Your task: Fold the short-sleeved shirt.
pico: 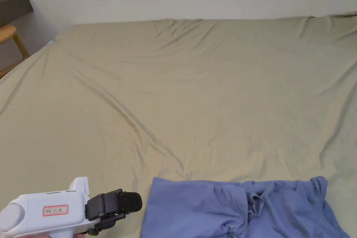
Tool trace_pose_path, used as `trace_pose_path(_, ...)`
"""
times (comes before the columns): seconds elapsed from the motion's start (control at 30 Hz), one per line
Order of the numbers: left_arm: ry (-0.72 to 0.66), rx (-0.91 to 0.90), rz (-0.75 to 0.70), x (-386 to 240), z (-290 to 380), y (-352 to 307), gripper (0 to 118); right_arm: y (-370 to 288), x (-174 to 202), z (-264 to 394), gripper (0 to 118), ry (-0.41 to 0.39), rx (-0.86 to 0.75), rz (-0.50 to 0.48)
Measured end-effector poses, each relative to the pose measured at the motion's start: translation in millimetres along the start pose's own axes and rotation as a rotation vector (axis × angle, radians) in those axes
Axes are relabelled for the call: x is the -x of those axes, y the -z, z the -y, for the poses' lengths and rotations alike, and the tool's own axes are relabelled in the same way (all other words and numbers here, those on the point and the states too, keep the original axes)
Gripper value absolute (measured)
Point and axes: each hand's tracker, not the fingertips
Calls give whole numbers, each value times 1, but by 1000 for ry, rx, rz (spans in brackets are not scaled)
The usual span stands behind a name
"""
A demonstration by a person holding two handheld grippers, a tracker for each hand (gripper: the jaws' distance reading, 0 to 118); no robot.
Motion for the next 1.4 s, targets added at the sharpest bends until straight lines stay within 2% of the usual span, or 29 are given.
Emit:
trace_pose_path(0.07, -53, 48, 101, 23, 1, 13, 117, 5, 6, -3, 1, -17, 6, -11)
trace_pose_path(0.1, -67, 49, 104, 23, 2, 23, 117, 8, 9, -4, 1, -29, 13, -13)
trace_pose_path(0.17, -31, 18, 239, 14, 0, 36, 118, 12, 12, -4, 1, -39, 26, -13)
trace_pose_path(0.23, -36, 113, 242, 13, -7, 70, 113, 15, 14, -4, 1, -39, 36, -10)
trace_pose_path(0.27, -20, 134, 241, 7, -4, 87, 101, 16, 15, -4, 1, -40, 41, -9)
trace_pose_path(0.3, 29, 136, 261, 1, -3, 96, 70, 16, 16, -5, 1, -41, 45, -8)
trace_pose_path(0.33, 42, 173, 173, -5, -3, 112, 33, 15, 17, -7, 1, -44, 46, -6)
trace_pose_path(0.37, 45, 197, 22, -8, 0, 128, 9, 14, 19, -9, 1, -49, 42, -1)
trace_pose_path(0.4, 58, 173, 33, -5, 2, 123, 8, 12, 19, -10, 1, -51, 35, 2)
trace_pose_path(0.43, 28, 128, 184, -8, -3, 116, 8, 9, 19, -12, 1, -50, 25, 6)
trace_pose_path(0.5, 72, 139, 66, -13, 1, 107, 8, 6, 17, -12, 1, -33, 9, 8)
trace_pose_path(0.67, 60, 114, 77, -11, -10, 53, 8, 8, 18, -8, 1, -26, 25, 9)
trace_pose_path(0.77, 115, 33, -57, -3, -27, 6, 7, 8, 22, -9, 1, -32, 24, -16)
trace_pose_path(0.87, -16, 17, -197, 17, -47, -44, 7, 6, 27, -13, 1, -44, 4, -37)
trace_pose_path(0.93, 28, 4, -361, 8, -59, -73, 7, 5, 27, -14, 1, -46, -12, -50)
trace_pose_path(1.03, 72, 29, -427, -31, -65, -92, 7, 5, 27, -14, 1, -42, -23, -60)
trace_pose_path(1.17, 210, -22, -436, -110, -54, -81, 8, 6, 27, -12, 1, -29, -33, -72)
trace_pose_path(1.27, 265, 61, -360, -155, -44, -43, 8, 0, 27, -10, 1, -24, -44, -82)
trace_pose_path(1.4, 366, 168, -374, -192, -21, 28, 7, -13, 21, -8, 1, -25, -63, -65)
